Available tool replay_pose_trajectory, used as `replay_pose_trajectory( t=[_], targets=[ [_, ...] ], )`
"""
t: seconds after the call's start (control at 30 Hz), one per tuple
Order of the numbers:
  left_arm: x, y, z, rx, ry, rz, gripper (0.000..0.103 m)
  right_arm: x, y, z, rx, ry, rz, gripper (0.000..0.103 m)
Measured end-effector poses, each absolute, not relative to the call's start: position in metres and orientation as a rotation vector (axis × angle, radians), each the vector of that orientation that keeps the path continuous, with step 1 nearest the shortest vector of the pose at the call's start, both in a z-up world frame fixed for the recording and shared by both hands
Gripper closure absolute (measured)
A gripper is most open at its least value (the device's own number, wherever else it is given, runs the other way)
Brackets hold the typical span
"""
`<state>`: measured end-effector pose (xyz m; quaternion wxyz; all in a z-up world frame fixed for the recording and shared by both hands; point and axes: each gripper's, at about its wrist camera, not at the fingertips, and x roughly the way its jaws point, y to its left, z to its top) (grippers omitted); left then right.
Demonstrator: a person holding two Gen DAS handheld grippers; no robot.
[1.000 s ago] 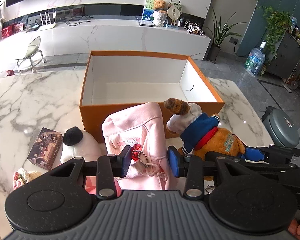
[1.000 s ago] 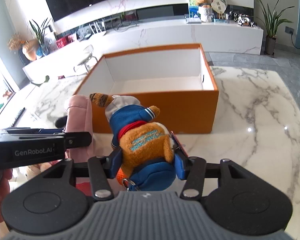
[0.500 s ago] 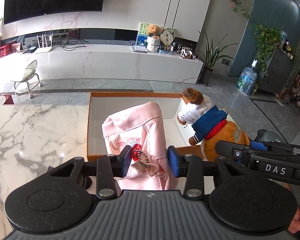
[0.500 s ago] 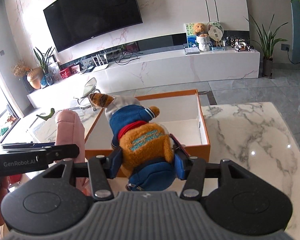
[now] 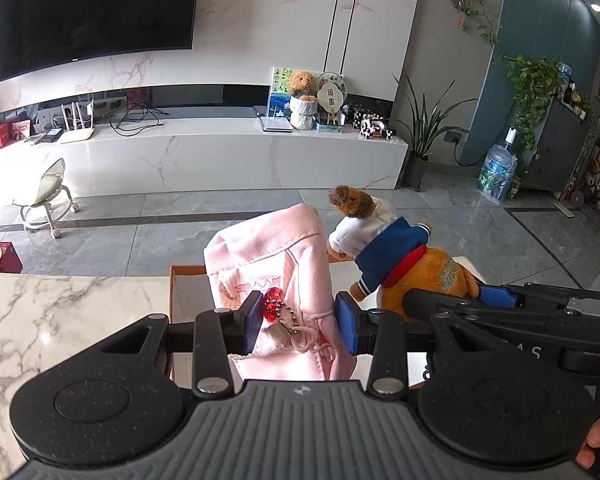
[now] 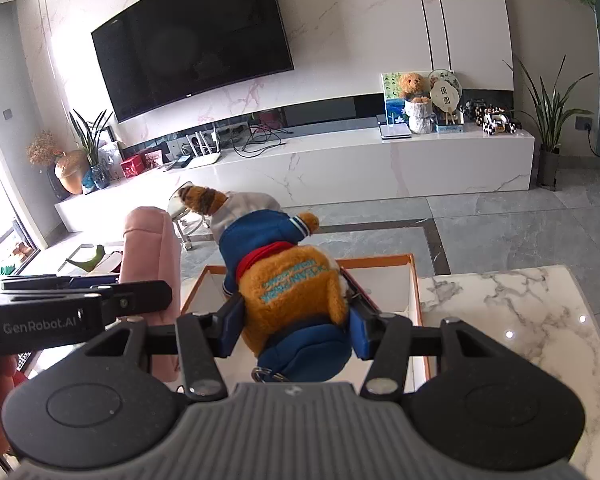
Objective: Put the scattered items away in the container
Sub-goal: 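Lift and carry the plush doll and pink bag over the orange box with both tools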
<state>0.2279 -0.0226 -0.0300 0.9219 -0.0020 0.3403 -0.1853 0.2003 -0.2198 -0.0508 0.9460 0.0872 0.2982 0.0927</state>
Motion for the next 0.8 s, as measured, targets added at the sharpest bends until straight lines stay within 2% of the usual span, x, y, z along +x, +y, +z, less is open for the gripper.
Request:
replay_pose_trajectory(
  t=[0.57,0.8],
  targets=[
    [0.334,-0.012,-0.144,0.053,0.978,-0.367,0.058,0.345,-0.209,-0.159,0.288,0.981,0.184,0.048],
    [0.342,-0.016,-0.164,0.152,0.994,-0.337,0.058,0.37,-0.204,-0.191,0.33,1.083,0.179,0.048]
  ],
)
